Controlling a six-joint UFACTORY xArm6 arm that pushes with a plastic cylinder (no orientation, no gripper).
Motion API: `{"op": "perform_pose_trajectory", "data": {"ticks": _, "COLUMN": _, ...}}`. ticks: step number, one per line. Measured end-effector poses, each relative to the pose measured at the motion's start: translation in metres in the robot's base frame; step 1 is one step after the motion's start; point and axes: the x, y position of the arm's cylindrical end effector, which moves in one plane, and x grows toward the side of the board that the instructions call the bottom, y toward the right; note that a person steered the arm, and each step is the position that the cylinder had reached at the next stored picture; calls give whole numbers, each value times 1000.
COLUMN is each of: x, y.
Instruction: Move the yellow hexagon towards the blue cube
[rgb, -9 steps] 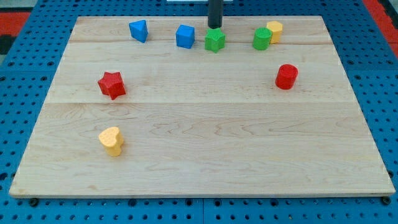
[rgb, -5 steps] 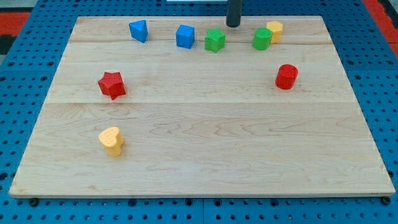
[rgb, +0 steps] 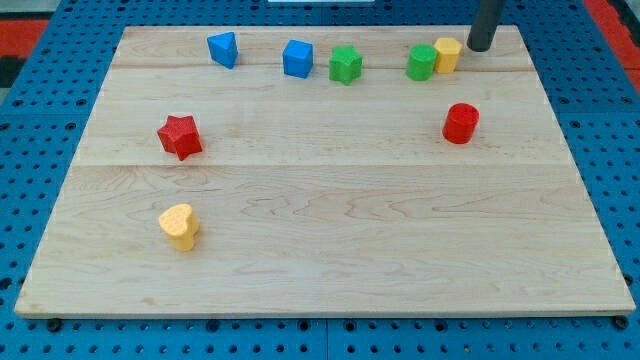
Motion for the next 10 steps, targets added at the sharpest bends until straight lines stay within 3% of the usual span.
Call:
{"op": "perform_pose_trajectory", "data": {"ticks": 4, "x": -46, "y": 6}}
{"op": "perform_pose_trajectory", "data": {"ticks": 6, "x": -46, "y": -33}}
{"op": "perform_pose_trajectory", "data": {"ticks": 9, "x": 4, "y": -27}}
{"op": "perform_pose_trajectory", "data": {"ticks": 10, "x": -31, "y": -23}}
